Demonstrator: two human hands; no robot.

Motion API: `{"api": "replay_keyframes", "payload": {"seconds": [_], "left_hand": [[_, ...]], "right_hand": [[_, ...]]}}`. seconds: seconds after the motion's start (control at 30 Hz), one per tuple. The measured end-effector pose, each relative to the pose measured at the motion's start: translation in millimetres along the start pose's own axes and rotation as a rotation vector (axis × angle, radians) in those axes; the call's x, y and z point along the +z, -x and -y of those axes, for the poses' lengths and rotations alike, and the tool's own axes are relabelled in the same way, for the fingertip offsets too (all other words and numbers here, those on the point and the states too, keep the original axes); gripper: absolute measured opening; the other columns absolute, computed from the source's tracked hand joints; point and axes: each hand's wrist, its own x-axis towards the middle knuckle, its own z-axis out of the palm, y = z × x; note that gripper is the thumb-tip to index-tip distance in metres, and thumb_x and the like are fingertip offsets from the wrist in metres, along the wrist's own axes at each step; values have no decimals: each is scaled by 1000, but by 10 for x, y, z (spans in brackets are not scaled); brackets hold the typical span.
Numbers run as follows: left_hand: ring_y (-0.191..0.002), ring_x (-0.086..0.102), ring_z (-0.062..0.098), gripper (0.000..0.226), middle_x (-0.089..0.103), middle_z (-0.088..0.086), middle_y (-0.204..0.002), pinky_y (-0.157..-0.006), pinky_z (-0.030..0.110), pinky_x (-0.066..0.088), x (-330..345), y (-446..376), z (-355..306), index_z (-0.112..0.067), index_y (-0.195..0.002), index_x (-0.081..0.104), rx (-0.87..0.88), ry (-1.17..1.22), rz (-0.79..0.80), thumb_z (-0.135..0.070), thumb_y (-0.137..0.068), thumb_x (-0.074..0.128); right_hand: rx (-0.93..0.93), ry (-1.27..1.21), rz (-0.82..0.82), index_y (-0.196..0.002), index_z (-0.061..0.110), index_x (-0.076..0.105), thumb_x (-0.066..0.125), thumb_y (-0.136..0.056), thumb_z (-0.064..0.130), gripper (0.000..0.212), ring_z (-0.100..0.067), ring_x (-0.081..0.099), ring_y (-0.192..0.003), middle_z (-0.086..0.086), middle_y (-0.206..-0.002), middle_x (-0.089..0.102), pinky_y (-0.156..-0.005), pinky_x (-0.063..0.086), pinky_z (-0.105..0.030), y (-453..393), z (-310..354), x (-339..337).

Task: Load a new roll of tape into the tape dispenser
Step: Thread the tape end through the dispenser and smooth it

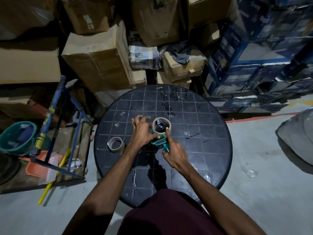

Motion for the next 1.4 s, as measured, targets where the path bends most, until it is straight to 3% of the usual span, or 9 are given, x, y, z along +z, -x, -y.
{"api": "replay_keyframes", "payload": {"seconds": [0.13, 0.3, 0.37, 0.5, 0.73, 1.1, 1.2, 1.3, 1.4], "left_hand": [[-135, 23, 24, 42, 50, -4, -146, -114, 44, 22, 32, -14, 10, -16, -86, 80, 24, 8, -23, -48, -60, 90], [-135, 24, 29, 23, 54, 3, -142, -115, 54, 18, 101, 40, -83, -20, -66, 76, -10, -38, -57, -43, -64, 79], [-137, 24, 33, 38, 52, 9, -143, -115, 58, 17, 124, 51, -96, -20, -77, 76, -84, -70, -83, -54, -61, 72], [-146, 10, 42, 85, 31, 16, -156, -116, 69, 2, 101, 20, -94, -21, -130, 63, -153, -106, 13, -70, -60, 64], [-147, 10, 37, 41, 33, 7, -159, -116, 69, -3, 80, -22, -20, -24, -107, 77, -78, -88, 14, -43, -71, 73], [-138, 23, 31, 34, 48, 2, -149, -116, 62, 15, 198, -11, -27, -21, -92, 81, -53, -159, -75, -43, -68, 71], [-143, 18, 38, 42, 42, 9, -153, -117, 67, 5, 175, -21, -67, -17, -100, 78, -107, -153, -38, -44, -68, 71], [-147, 7, 43, 63, 28, 16, -159, -114, 73, -4, 156, -22, -85, -22, -130, 63, -97, -159, 66, -42, -70, 69], [-148, 6, 41, 56, 27, 13, -160, -115, 72, -3, 159, -1, -92, -25, -124, 68, -77, -139, 80, -43, -71, 70]], "right_hand": [[0, 6, -3, -161, 30, 1, 63, -82, 12, 102, -25, 63, -82, -13, -106, 67, -65, 47, -31, 10, 9, -4], [6, 22, 1, -162, 28, 3, 62, -85, 15, 97, -27, 63, -84, -13, -101, 65, -66, 40, -29, -35, 43, -46], [11, 24, -4, -162, 28, 4, 61, -86, 15, 96, -27, 63, -84, -13, -101, 65, -66, 40, -30, -35, 54, -52], [4, 17, -3, -162, 30, 4, 63, -87, 16, 96, -27, 63, -86, -14, -106, 65, -68, 43, -30, -33, 31, -57], [-2, 2, 10, -162, 27, 1, 63, -86, 15, 99, -27, 62, -84, -16, -106, 66, -68, 44, -30, -2, -5, -30], [-4, -1, -15, -161, 26, -2, 61, -82, 11, 103, -21, 59, -75, -13, -101, 67, -63, 44, -29, -21, -73, -8], [-3, 9, -5, -161, 27, -2, 60, -81, 12, 103, -25, 62, -77, -13, -100, 67, -63, 43, -30, -25, -84, -28], [-17, 21, -4, -162, 26, -1, 62, -81, 13, 103, -24, 60, -77, -13, -101, 66, -63, 42, -30, -19, -76, -27], [-22, 23, -6, -161, 27, -2, 62, -82, 13, 103, -22, 57, -76, -13, -100, 65, -64, 47, -33, -12, -89, -19]]}}
